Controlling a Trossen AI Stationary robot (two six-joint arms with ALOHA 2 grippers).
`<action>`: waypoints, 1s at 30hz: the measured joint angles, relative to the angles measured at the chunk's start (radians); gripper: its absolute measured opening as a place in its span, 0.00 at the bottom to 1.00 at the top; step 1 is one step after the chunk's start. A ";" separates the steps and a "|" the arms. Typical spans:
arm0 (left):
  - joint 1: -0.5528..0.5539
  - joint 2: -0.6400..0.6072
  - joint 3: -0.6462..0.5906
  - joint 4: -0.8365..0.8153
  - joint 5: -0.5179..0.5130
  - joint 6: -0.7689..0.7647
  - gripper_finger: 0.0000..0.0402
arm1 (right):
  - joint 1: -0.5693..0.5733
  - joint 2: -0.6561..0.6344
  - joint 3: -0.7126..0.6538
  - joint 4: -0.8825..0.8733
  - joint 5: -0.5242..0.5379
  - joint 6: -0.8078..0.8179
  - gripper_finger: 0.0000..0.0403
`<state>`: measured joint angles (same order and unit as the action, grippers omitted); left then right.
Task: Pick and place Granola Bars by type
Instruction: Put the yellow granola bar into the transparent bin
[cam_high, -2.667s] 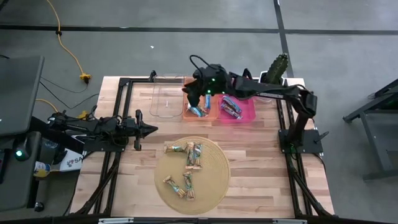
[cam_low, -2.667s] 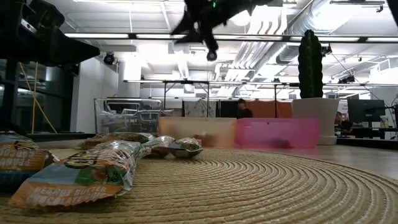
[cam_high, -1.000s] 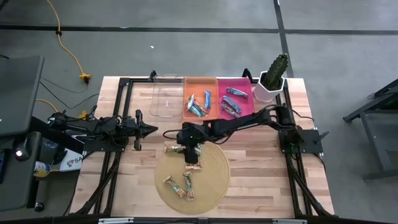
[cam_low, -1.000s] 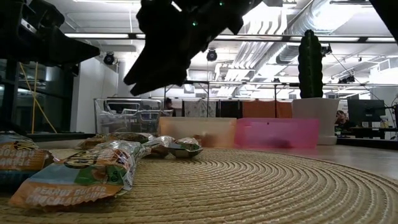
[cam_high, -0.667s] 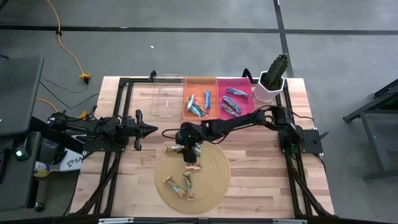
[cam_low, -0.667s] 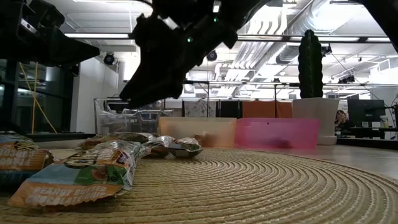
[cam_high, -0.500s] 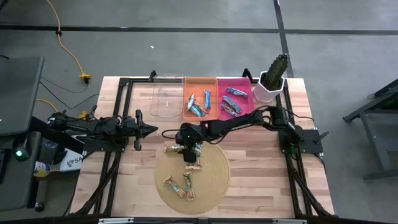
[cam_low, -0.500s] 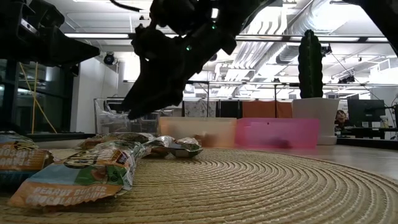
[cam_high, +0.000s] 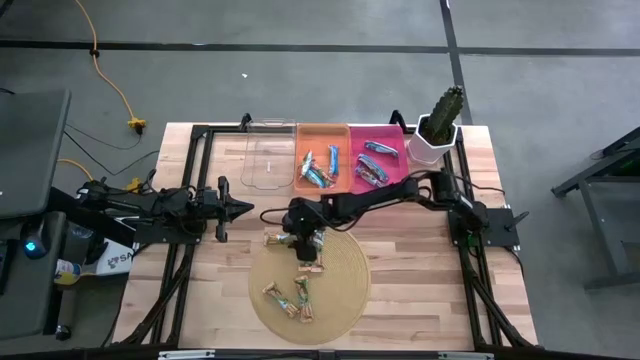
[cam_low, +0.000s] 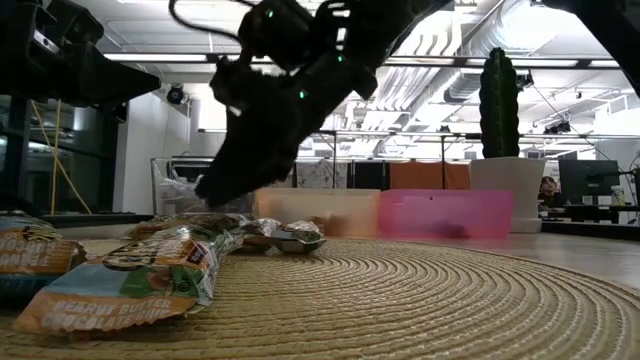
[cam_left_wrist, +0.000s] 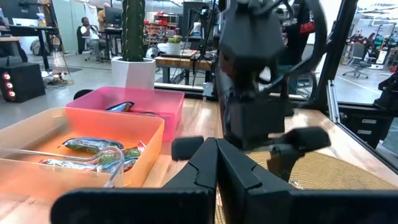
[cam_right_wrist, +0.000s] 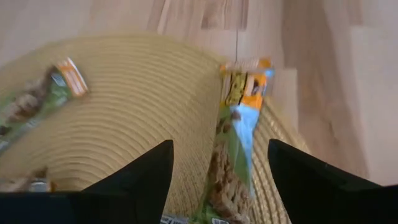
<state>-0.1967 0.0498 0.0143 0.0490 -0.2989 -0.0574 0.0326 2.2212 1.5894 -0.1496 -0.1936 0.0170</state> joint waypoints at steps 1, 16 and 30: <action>0.000 0.000 0.000 0.000 0.000 0.000 0.00 | 0.000 0.008 0.000 0.001 0.000 0.000 0.61; 0.000 0.000 0.000 0.000 0.000 0.000 0.00 | 0.008 0.022 0.000 0.012 0.112 -0.059 0.61; 0.000 0.000 0.000 0.000 0.000 0.000 0.00 | 0.050 0.036 0.000 0.048 0.162 -0.069 0.61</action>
<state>-0.1967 0.0502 0.0141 0.0490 -0.2993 -0.0574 0.0824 2.2572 1.5890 -0.1020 -0.0312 -0.0519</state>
